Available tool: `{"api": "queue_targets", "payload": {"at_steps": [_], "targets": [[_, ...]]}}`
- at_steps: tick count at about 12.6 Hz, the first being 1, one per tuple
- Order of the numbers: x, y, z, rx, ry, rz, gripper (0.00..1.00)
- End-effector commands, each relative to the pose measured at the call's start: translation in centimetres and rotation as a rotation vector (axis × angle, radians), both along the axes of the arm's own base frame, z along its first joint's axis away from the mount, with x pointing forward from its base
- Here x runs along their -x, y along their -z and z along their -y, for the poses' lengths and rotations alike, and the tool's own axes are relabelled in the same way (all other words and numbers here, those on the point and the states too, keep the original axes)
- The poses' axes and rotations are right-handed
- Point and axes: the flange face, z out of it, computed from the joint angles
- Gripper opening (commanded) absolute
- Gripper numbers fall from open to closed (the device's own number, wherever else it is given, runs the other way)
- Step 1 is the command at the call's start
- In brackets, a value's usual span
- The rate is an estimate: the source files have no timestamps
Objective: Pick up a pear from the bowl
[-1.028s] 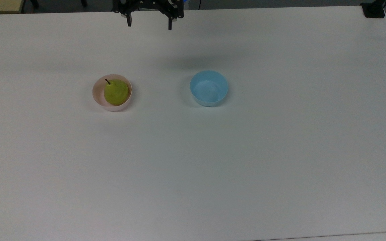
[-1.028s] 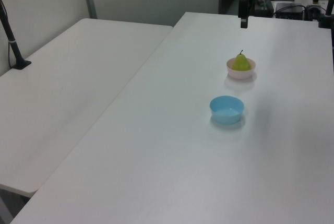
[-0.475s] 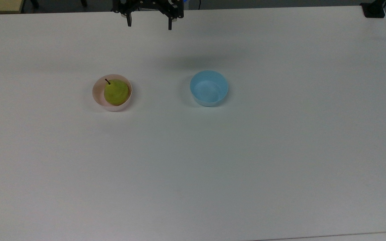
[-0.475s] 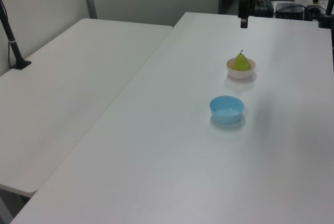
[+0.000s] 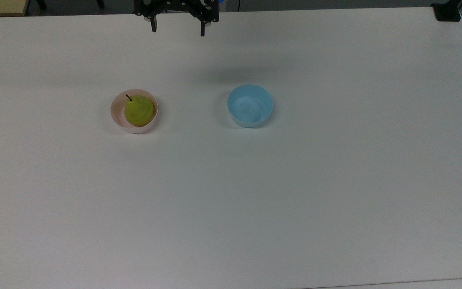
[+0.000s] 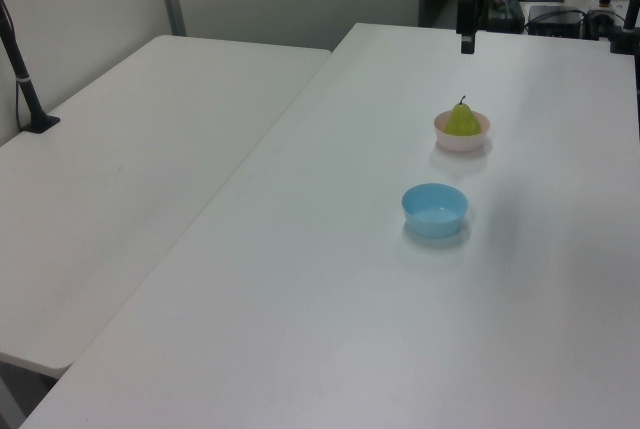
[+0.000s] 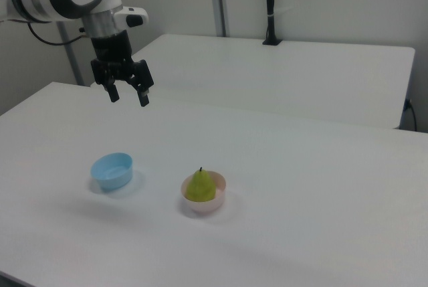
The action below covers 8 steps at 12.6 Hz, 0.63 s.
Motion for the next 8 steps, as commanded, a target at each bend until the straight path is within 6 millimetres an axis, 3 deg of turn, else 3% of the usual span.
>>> {"api": "queue_targets", "payload": {"at_steps": [1, 5, 8], "targets": [[-0.5, 0.1, 0.5, -0.002, -0.037, 0.011, 1.0], [-1.3, 1.2, 0.8, -0.015, -0.093, 0.015, 1.0], [-2.2, 3.5, 1.2, -0.011, -0.11, -0.016, 1.0]]}}
